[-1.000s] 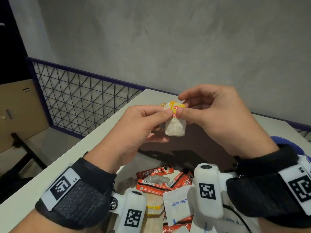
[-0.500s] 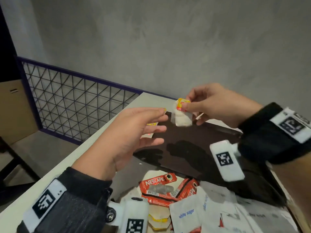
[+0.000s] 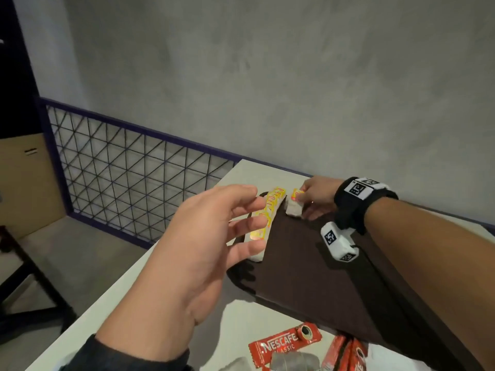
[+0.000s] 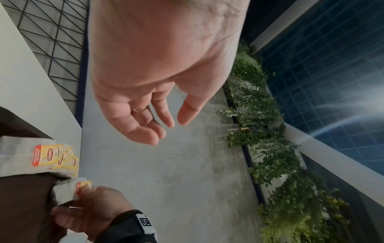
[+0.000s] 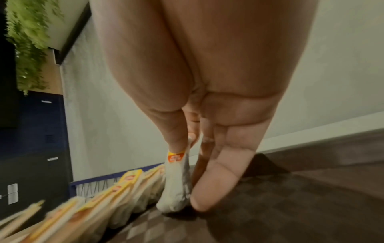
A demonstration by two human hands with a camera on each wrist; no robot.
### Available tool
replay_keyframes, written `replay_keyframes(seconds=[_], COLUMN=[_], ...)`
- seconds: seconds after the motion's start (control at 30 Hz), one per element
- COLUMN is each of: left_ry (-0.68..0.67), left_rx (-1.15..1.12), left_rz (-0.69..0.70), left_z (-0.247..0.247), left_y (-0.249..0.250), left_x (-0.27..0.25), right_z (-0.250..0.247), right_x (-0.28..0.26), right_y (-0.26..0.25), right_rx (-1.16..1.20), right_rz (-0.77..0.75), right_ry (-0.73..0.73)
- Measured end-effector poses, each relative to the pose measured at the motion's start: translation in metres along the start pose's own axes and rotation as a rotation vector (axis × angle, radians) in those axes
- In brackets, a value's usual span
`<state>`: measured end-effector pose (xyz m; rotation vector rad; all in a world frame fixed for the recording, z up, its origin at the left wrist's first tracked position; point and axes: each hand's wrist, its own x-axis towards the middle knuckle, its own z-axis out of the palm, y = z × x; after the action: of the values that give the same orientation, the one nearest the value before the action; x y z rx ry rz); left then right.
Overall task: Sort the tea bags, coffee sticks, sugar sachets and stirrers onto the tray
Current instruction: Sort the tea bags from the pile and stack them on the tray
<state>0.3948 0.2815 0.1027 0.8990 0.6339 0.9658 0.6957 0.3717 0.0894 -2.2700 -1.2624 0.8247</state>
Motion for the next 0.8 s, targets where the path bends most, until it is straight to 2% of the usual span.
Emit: replay_keyframes(seconds=[0.13, 0.23, 0.37, 0.57, 0.8], left_ry=[0.017, 0.03, 0.042, 0.063, 0.07], left_rx=[-0.008, -0.006, -0.002, 0.003, 0.013], left_rz=[-0.008, -0.009, -0.008, -0.007, -0.003], left_z=[0.0, 0.0, 0.0, 0.001, 0.001], left_y=[-0.004, -0.005, -0.005, -0.005, -0.005], left_x=[0.003, 0.003, 0.003, 0.004, 0.004], right_z=[0.0, 0.003, 0.004, 0.005, 0.008], right_x=[0.021, 0.024, 0.023, 0.027, 0.028], right_y=[0.005, 0.001, -0.001, 0.004, 0.004], right_rx=[0.032, 0.12, 0.009, 0.071, 0.015], right_rz=[0.018, 0.063, 0.071, 0.057, 0.011], right_ry=[0.076, 0.06, 0.033, 0.071, 0.115])
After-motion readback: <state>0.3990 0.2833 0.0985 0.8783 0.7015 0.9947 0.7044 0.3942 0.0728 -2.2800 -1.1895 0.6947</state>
